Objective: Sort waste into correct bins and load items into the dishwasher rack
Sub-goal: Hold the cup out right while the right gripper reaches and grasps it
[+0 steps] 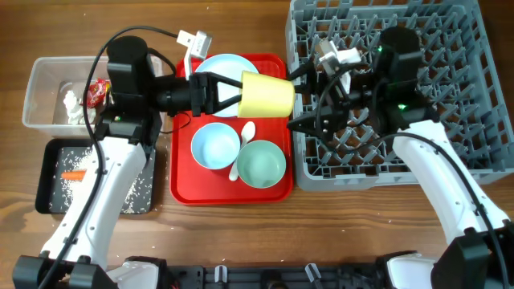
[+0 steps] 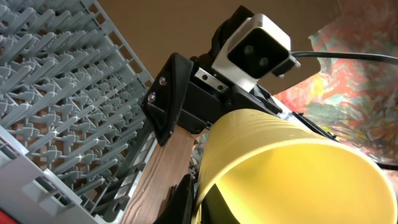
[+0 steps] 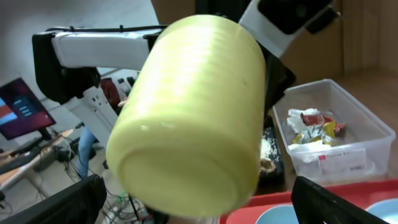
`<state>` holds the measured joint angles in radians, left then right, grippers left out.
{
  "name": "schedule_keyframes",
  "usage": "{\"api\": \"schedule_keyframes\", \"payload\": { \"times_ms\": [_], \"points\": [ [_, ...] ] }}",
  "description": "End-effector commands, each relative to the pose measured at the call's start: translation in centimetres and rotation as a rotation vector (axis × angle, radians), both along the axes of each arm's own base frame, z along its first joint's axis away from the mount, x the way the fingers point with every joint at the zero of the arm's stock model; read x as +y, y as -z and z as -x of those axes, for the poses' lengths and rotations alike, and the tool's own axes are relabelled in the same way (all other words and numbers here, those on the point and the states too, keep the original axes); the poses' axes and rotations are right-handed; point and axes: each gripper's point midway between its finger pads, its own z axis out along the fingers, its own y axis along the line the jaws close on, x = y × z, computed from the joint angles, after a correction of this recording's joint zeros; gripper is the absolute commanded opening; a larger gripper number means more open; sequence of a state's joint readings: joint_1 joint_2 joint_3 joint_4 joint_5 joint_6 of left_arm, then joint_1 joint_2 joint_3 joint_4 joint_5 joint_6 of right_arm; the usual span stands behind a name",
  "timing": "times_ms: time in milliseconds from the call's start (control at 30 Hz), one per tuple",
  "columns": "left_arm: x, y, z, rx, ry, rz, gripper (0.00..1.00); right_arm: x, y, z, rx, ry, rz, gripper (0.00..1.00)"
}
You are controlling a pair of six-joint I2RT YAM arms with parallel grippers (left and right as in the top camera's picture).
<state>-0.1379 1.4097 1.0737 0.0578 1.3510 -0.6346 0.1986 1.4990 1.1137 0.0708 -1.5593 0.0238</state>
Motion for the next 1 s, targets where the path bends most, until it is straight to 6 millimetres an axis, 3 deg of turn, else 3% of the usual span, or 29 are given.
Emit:
{"api": "schedule_keyframes", "payload": {
  "times_ms": [0, 300, 633, 967],
  "points": [
    [-0.2, -0.5, -0.1, -0.017, -0.003, 0.0, 0.04, 0.5, -1.3, 1.5, -0.068, -0.084, -0.032, 0.98],
    [-0.4, 0.6, -0.7, 0.015, 0.002, -0.005, 0.04, 0.9, -2.6, 1.6, -0.129, -0.096, -0.036, 0.93],
    [-0.4, 0.6, -0.7, 0.015, 0.002, -0.005, 0.04, 1.1, -2.5, 1.2, -0.129, -0.077, -0.034, 0.91],
    [-0.4, 0.6, -0.6, 0.016, 0.008, -0.003, 0.04, 3.4, -2.2, -0.1, -0.105, 0.036, -0.011, 0.86]
  ]
}}
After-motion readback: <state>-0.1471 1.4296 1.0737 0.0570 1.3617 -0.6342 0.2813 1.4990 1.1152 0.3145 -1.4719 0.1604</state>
